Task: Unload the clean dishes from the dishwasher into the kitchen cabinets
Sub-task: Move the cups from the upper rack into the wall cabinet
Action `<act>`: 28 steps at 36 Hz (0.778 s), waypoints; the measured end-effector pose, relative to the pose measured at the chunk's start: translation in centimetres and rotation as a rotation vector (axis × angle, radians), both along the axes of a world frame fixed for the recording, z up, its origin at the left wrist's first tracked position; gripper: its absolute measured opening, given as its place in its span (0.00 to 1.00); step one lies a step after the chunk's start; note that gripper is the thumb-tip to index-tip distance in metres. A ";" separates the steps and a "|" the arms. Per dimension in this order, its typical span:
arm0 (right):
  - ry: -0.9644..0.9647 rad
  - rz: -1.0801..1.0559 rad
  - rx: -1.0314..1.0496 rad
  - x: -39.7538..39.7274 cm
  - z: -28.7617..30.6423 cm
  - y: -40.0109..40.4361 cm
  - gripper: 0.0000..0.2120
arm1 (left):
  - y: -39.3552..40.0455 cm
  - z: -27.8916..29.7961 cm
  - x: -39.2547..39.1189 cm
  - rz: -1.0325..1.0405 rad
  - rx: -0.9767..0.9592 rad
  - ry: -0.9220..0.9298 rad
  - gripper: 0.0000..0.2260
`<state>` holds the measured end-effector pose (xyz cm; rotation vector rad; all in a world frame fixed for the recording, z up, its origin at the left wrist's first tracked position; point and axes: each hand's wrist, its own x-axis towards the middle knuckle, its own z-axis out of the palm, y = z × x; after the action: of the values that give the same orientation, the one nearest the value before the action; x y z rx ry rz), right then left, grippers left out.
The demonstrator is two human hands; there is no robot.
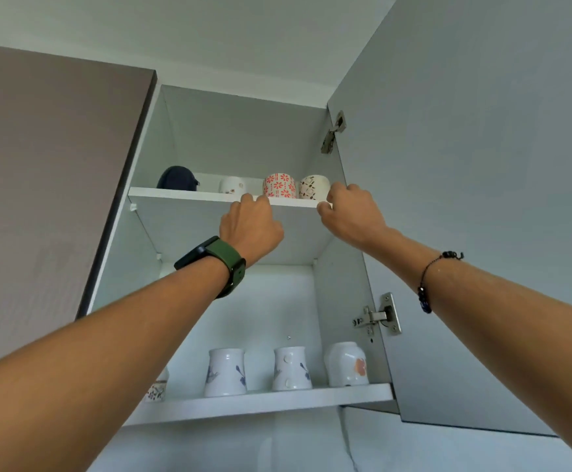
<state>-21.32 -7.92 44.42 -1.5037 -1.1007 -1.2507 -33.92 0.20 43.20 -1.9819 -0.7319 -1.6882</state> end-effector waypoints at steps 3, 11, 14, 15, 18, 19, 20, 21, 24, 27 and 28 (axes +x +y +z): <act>-0.030 -0.023 -0.027 -0.6 -2.2 -2.0 0.17 | -2.6 -1.2 -0.3 -0.017 0.013 0.004 0.17; -0.136 -0.065 -0.045 -1.4 -6.1 -11.7 0.17 | -11.7 -4.2 -2.1 0.038 0.024 0.017 0.15; -0.175 -0.070 -0.044 -1.8 -7.5 -15.7 0.17 | -15.3 -5.7 -2.6 0.048 0.000 -0.010 0.15; -0.186 -0.082 -0.047 -1.8 -8.0 -16.8 0.17 | -16.2 -6.4 -2.6 0.046 -0.011 -0.008 0.16; -0.233 -0.131 -0.024 -1.8 -8.9 -20.6 0.17 | -19.2 -8.1 -2.6 0.034 -0.010 -0.024 0.15; -0.239 -0.155 -0.018 -1.7 -9.3 -22.2 0.17 | -20.5 -8.8 -2.5 0.029 -0.011 -0.025 0.15; -0.237 -0.175 -0.010 -1.7 -9.6 -23.6 0.17 | -21.6 -9.3 -2.5 0.020 -0.007 -0.025 0.15; -0.235 -0.195 0.005 -1.6 -9.9 -24.8 0.17 | -22.6 -9.8 -2.4 0.010 0.010 -0.022 0.15; -0.217 -0.269 0.031 -1.4 -11.1 -29.1 0.17 | -26.7 -11.1 -2.1 -0.035 0.053 0.012 0.14; -0.194 -0.348 0.062 -0.7 -11.9 -32.9 0.17 | -30.7 -11.1 -1.3 -0.095 0.133 0.044 0.15; -0.187 -0.370 0.078 -0.3 -12.2 -34.0 0.16 | -32.0 -11.0 -0.9 -0.118 0.157 0.053 0.15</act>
<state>-21.67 -41.95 32.22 -1.6031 -0.9012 -1.6965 -34.77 -31.79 32.17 -1.9851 -0.4572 -1.6961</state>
